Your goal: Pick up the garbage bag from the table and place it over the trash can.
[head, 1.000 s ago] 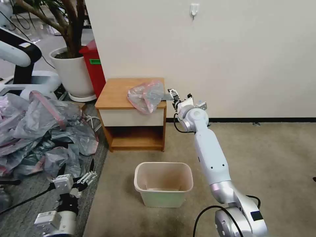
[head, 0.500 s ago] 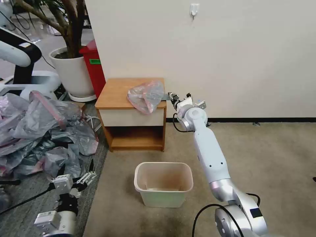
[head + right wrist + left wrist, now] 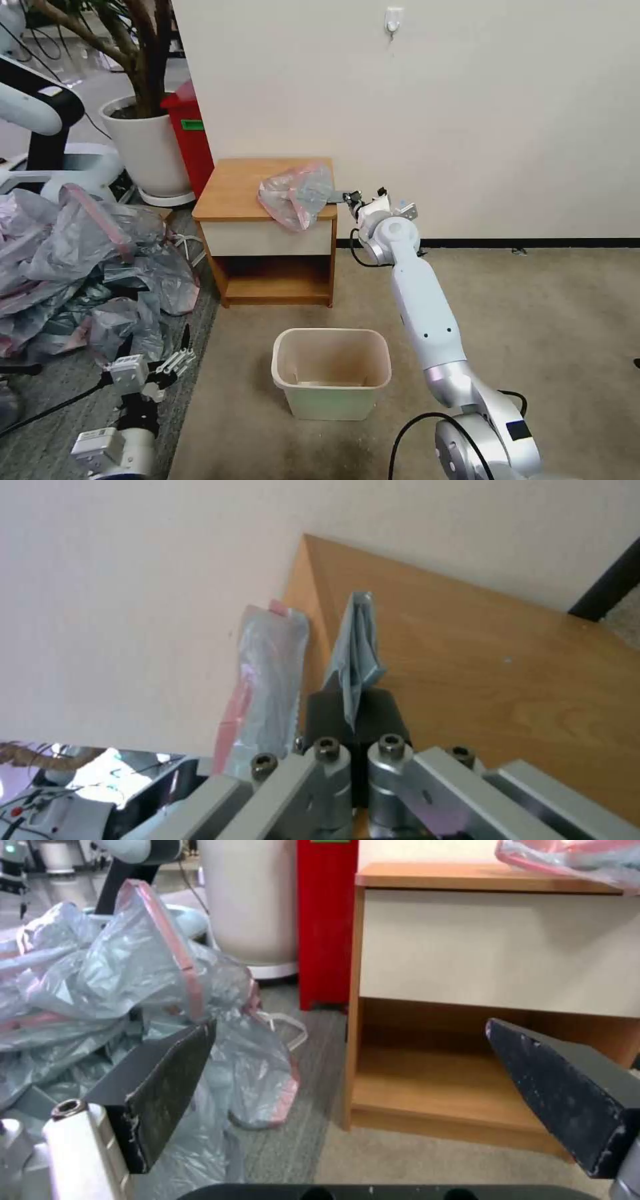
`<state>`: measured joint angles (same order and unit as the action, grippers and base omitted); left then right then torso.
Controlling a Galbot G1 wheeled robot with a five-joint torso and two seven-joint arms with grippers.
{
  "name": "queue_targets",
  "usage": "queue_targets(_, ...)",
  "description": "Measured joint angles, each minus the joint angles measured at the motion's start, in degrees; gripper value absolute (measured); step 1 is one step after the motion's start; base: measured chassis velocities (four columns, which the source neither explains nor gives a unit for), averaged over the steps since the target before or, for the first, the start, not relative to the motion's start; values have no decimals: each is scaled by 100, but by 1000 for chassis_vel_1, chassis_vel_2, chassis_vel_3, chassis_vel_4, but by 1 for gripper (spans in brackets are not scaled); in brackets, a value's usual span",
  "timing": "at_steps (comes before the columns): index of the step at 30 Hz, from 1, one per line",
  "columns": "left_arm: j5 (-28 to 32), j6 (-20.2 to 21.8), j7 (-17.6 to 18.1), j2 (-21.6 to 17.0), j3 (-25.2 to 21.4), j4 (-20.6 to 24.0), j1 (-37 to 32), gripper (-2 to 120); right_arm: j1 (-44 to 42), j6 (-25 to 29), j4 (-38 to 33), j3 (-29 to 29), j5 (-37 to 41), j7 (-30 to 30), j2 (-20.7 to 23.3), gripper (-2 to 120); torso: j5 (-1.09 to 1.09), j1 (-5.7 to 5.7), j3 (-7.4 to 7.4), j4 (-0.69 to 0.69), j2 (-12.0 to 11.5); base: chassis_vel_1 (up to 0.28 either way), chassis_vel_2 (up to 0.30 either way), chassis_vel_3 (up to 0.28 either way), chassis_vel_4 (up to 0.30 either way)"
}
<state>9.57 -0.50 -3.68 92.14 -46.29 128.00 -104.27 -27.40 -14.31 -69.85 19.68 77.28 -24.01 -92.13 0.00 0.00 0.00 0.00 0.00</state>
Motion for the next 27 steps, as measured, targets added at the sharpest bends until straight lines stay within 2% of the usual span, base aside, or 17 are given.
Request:
queue_targets(11, -10, -3, 0, 0, 37, -40, 51, 100, -419, -3, -623, -271, 61, -139, 0, 0, 0, 0, 0, 0, 0, 0, 0, 0, 0)
queue_targets(15, -7, -2, 0, 0, 41, -48, 72, 100, -769, -9, -1070, -414, 196, -290, 12, 0, 1, 0, -1, 1, 0, 0, 0, 0, 0)
queue_targets(19, 0, 1, 1, 0, 50, -50, 101, 100, -1095, -28, -1530, -526, 285, -432, 238, 0, 0, -1, -2, 2, 2, 0, 0, 0, 0)
queue_targets(23, 11, 8, 3, -1, 98, -51, 147, 100, -1862, -91, -2637, -574, 395, -759, 621, 0, 3, 0, 0, 0, 1, 0, 0, 0, 0)
queue_targets(24, 11, 8, 3, -1, 98, -51, 147, 100, -1862, -91, -2637, -574, 395, -759, 621, 0, 3, 0, 0, 0, 1, 0, 0, 0, 0)
queue_targets(25, 15, 7, 3, -5, 108, -53, 159, 100, -2177, -126, -3035, -561, 419, -804, 756, 0, -3, 0, -1, 0, 1, 0, 0, 0, 0)
queue_targets(27, 15, 5, 4, -12, 110, -65, 169, 100, -2586, -163, -3432, -576, 424, -850, 918, 0, 5, 0, 0, -2, 1, 0, 0, 0, 0)
